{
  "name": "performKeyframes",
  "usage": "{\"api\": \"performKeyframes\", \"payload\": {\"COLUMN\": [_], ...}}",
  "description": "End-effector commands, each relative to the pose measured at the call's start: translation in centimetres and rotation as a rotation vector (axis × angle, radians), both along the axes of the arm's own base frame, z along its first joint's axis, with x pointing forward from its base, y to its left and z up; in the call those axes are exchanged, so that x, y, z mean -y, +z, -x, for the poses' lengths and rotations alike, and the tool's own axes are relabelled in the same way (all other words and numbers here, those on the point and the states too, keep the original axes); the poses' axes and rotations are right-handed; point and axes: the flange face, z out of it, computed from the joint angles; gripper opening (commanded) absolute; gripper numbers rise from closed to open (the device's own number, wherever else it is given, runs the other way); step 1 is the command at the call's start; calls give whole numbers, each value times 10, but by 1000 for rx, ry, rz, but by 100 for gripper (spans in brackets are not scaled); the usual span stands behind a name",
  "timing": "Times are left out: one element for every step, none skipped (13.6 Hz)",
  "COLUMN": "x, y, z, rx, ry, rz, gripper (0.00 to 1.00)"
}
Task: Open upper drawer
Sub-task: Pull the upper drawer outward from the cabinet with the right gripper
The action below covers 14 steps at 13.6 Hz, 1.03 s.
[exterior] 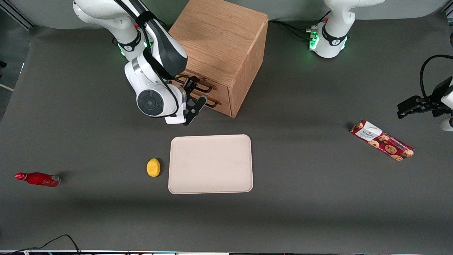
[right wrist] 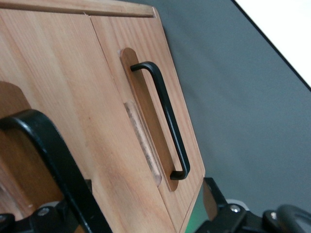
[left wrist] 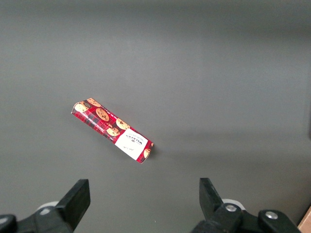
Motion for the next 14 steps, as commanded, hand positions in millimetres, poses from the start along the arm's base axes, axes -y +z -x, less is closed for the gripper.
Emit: {"api": "performKeyframes", "payload": {"x": [5,6,9,11,13,14,16,20,27,28,33,41,43,45], "y": [-6,-4,-4,-2,-4,-3,-5,-6,-8,-8,-8,-7,-8,-9], "z": [-19,-23,-28,-32,-35,-38,-40,-44,-49,-49,-53,-57,-58,-60], "rx": [47,54,63,74,74,77,77,79,77,79,80,83,81,81], "ry": [-3,-6,-8,-6,-11,-11,2,6,3,15,16,10,11,7], "rz": [-11,-11,-5,-1,1,-3,-14,-19,-23,-30,-37,-41,-41,-39], "gripper": [100,100,100,100,100,100,100,100,100,100,100,100,100,100]}}
